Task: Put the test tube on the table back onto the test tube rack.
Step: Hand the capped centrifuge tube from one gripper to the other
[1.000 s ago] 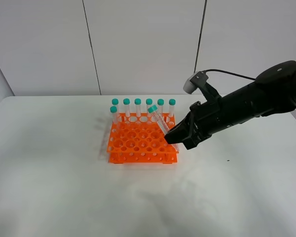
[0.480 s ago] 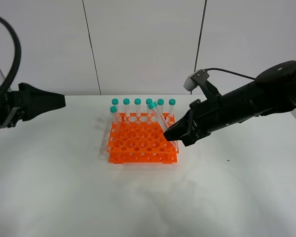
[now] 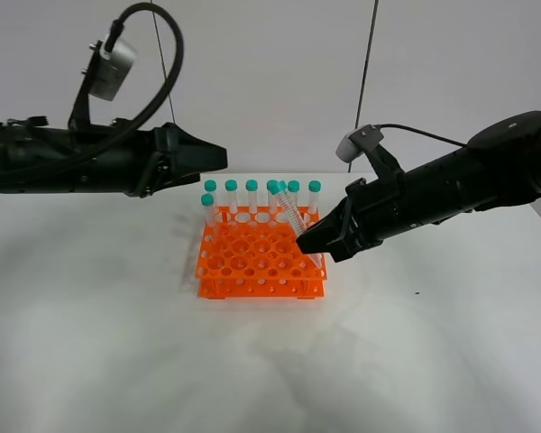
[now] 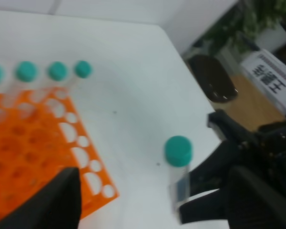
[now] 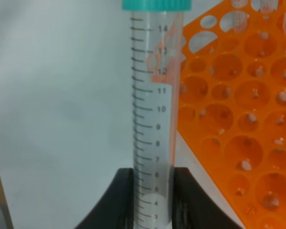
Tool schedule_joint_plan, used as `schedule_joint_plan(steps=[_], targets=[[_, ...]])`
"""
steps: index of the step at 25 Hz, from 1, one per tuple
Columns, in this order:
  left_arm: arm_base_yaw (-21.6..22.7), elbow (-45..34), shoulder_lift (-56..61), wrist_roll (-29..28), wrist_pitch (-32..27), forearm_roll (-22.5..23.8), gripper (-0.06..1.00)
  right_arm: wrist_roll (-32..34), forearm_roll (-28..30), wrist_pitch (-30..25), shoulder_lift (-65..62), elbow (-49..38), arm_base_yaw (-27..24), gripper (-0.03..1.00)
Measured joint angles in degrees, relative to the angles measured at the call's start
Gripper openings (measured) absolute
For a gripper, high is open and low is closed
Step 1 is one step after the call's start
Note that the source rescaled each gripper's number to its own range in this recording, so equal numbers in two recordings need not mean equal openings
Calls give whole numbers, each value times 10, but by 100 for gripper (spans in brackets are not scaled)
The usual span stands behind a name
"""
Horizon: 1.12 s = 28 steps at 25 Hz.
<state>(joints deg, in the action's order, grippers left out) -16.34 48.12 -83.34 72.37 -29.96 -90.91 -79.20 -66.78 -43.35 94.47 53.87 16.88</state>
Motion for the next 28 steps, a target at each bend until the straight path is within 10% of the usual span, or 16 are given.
schedule_joint_plan(steps=[28], targets=[[-131, 47, -81, 72, 61, -78, 99, 7, -3, -44, 2, 0, 0, 2]])
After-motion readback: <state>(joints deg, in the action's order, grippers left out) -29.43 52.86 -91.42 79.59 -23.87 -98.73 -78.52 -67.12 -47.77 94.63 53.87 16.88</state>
